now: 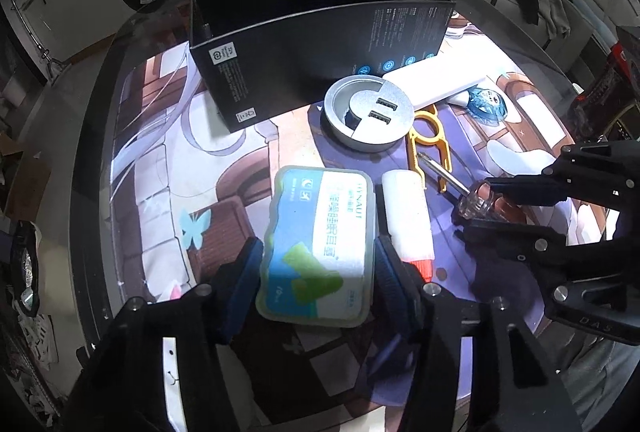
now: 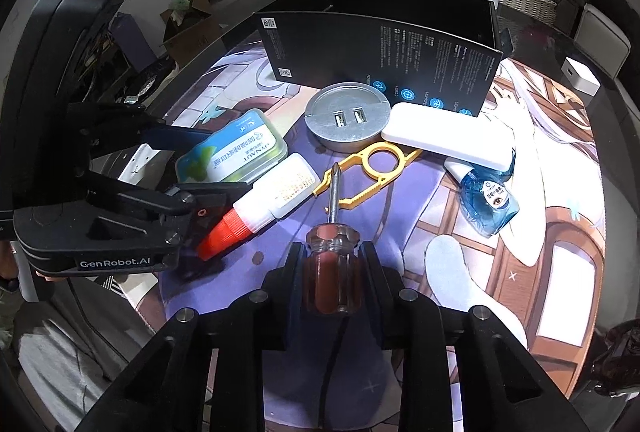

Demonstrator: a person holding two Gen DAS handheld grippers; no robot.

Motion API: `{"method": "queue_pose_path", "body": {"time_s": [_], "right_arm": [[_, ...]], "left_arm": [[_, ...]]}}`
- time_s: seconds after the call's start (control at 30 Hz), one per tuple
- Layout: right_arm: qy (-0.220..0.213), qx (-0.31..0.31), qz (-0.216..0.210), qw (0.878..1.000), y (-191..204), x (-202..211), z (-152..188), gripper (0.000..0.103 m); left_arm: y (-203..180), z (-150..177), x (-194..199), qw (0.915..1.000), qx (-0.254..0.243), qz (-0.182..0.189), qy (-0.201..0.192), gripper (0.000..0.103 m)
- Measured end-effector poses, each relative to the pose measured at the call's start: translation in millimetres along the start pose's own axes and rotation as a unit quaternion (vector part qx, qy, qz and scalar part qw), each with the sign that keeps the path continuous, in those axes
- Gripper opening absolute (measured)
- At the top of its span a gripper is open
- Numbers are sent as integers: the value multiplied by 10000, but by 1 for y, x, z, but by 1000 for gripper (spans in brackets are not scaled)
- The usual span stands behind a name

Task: Organize rigid objects
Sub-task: 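Lift the screwdriver with the right tool while the left tool carries the case over the box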

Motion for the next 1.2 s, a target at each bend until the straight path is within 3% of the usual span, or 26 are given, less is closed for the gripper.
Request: {"method": "queue_pose_path", "body": {"time_s": [0.23,0.43,0.63,0.8,1.0,1.2], "right_arm": [[-281,-39,93,9996,-2,11,-7,27],[-886,-38,122,9960,0,37,-14,25],[-1664,120,282,9856,11,71,-19,25],[-2430,319,391,9687,22,104,-24,25],[-2982,645,418,9514,38,125,-21,25],[-2956,645,391,9523,39,124,-25,25]], "left_arm": [[4,-11,32,9981,-34,-10,-620,55],[9,-20,60,9906,-60,-93,-1362,55],[9,-31,95,9745,-24,-281,-2227,56],[14,-34,117,9600,139,-309,-2780,56],[15,-36,124,9528,164,-371,-3009,56],[17,-47,121,9538,354,-259,-2972,56]]}}
Point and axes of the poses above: each gripper's, at about its wrist camera, not at the fingertips, and x roughly against the way its jaws point, y to its left, z to its underside, the point moved 4 cm from there along -x, roughly the way its jaws point
